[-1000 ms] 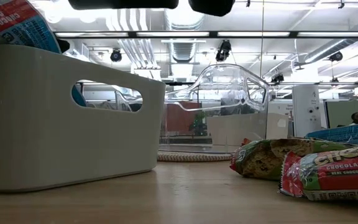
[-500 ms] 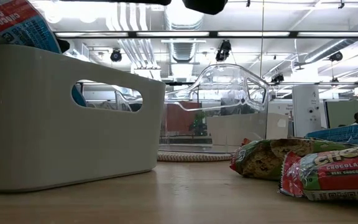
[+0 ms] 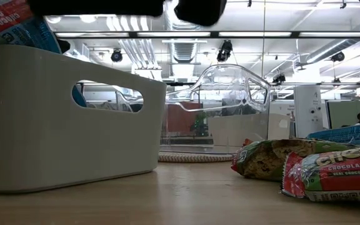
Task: Pick and place Granola Bars by type
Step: Put the red granola bar into the gray bin
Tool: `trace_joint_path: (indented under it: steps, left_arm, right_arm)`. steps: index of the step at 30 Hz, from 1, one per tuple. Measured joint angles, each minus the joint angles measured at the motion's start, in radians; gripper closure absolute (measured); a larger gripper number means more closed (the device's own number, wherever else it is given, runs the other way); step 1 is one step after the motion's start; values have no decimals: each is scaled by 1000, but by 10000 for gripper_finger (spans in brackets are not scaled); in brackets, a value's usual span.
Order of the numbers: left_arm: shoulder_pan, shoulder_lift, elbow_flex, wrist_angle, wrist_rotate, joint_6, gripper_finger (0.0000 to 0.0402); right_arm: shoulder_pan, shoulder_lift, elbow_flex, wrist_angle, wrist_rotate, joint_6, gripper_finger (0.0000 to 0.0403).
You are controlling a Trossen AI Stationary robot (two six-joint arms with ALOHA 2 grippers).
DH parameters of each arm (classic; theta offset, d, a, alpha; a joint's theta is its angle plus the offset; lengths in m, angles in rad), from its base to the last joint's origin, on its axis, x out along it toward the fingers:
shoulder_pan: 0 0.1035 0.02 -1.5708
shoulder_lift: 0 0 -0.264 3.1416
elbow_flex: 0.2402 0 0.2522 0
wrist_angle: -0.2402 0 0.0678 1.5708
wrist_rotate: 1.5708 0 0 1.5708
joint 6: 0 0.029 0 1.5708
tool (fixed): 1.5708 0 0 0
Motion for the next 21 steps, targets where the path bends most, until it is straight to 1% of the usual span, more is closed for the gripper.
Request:
trace_joint_path:
  steps: [8, 13, 21]
  left_arm:
    - [0, 0, 0, 0, 0, 0, 401]
    - [0, 0, 0, 0, 0, 0, 401]
    - [0, 0, 0, 0, 0, 0, 401]
  right_arm:
    - [0, 14, 4, 18, 1, 8, 209]
    - [-3, 14, 4, 19, 2, 43, 211]
    - [-5, 14, 4, 18, 3, 52, 240]
